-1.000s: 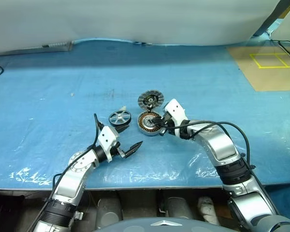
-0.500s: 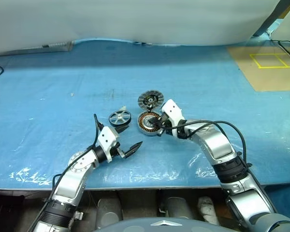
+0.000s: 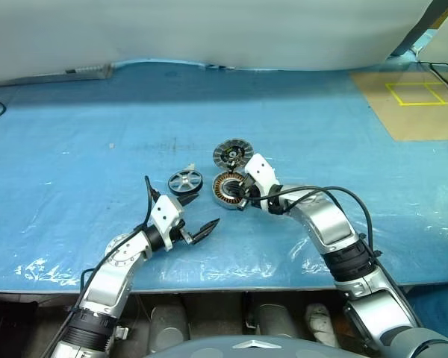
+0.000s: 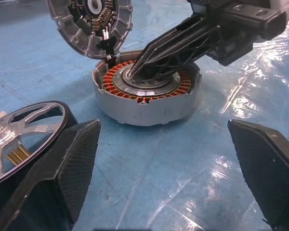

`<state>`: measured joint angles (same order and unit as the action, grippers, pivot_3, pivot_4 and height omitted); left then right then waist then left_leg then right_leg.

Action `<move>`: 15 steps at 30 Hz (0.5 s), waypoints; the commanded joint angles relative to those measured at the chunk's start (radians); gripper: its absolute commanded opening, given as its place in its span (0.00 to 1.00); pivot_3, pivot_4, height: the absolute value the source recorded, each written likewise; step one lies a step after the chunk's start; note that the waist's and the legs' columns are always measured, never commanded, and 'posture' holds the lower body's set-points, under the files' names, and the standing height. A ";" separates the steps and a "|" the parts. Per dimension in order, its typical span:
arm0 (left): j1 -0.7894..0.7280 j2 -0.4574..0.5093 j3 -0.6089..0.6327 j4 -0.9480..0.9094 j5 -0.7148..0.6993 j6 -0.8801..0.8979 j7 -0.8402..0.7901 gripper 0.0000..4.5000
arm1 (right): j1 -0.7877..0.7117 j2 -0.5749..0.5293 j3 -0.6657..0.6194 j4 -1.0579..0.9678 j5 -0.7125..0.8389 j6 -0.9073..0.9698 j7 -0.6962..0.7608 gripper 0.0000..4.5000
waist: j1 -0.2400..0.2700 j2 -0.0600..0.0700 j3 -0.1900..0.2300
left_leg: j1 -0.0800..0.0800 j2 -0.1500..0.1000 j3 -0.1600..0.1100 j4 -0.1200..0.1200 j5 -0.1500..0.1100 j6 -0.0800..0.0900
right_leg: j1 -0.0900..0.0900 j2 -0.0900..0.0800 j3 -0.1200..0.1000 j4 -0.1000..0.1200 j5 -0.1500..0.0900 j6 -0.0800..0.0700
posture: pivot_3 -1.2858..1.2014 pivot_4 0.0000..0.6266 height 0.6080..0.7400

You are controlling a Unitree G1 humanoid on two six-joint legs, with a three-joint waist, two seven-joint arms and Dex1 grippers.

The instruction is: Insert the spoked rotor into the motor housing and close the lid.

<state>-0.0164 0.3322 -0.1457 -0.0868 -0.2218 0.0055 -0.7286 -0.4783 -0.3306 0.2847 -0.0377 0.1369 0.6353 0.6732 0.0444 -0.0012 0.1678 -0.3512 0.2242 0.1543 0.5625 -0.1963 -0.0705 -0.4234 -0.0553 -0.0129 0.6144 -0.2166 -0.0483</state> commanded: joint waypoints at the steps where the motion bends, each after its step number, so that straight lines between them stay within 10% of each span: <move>1: -0.001 0.003 0.009 -0.026 -0.008 -0.015 -0.001 1.00 | -0.021 0.004 -0.021 -0.017 0.006 -0.005 -0.005 0.00 | 0.000 0.000 0.000 | 0.000 0.000 0.000 0.000 0.000 0.000 | 0.000 0.000 0.000 0.000 0.000 0.000 | 0.52 0.24 1.00; 15: 0.005 0.005 0.010 -0.033 -0.010 -0.010 0.000 1.00 | 0.021 -0.051 -0.030 -0.015 0.008 0.011 0.024 0.00 | 0.000 0.000 0.000 | 0.000 0.000 0.000 0.000 0.000 0.000 | 0.000 0.000 0.000 0.000 0.000 0.000 | 0.52 0.24 1.00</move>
<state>-0.0156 0.3323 -0.1450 -0.0870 -0.2218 0.0055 -0.7281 -0.4706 -0.3717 0.2563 -0.0419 0.1462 0.6396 0.6960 0.0447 -0.0012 0.1677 -0.3508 0.2242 0.1543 0.5626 -0.1963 -0.0705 -0.4231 -0.0553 -0.0128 0.6148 -0.2166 -0.0483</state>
